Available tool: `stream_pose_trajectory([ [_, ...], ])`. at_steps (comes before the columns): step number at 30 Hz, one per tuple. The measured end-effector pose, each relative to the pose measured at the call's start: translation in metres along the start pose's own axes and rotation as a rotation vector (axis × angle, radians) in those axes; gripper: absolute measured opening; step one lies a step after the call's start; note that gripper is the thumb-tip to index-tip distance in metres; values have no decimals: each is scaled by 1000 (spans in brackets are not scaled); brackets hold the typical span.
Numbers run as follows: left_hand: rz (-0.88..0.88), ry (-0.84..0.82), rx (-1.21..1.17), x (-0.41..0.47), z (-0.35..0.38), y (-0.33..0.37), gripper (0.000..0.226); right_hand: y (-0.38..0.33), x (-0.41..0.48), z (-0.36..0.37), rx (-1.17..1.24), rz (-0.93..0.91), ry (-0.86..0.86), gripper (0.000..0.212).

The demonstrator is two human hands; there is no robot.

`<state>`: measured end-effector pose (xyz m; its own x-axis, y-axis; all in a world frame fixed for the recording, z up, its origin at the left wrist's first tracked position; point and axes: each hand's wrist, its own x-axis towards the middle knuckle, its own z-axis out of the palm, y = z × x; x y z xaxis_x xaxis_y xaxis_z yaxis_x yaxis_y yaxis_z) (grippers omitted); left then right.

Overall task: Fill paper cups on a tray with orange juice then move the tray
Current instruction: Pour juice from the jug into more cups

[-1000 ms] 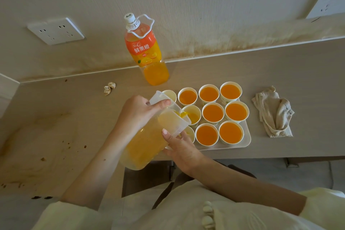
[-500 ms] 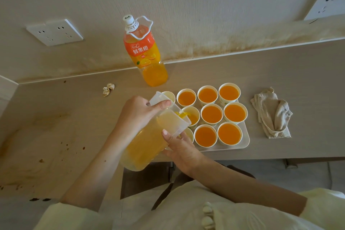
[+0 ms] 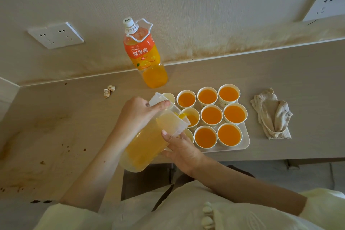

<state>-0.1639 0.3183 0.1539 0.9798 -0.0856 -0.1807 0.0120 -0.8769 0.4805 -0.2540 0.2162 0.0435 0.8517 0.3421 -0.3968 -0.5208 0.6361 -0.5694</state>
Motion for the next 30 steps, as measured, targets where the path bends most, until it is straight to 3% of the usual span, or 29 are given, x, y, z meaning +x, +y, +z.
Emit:
stream_pose_trajectory([
  [3, -1, -3, 3, -1, -1, 0, 68, 1, 0, 1, 7, -1, 10, 85],
  [9, -11, -9, 13, -1, -1, 2, 68, 1, 0, 1, 3, 7, 14, 91],
  [13, -4, -9, 20, -2, -1, 3, 68, 0, -1, 1, 15, 5, 29, 80],
  [18, -20, -9, 32, -4, -2, 6, 67, -3, -3, 5, -13, 17, 11, 102],
  [25, -38, -12, 24, -4, -2, 3, 68, -6, -6, 6, 17, 21, 17, 74],
  [30, -35, -25, 27, -4, -1, 1, 68, -7, -8, 10, 60, 41, 28, 77],
])
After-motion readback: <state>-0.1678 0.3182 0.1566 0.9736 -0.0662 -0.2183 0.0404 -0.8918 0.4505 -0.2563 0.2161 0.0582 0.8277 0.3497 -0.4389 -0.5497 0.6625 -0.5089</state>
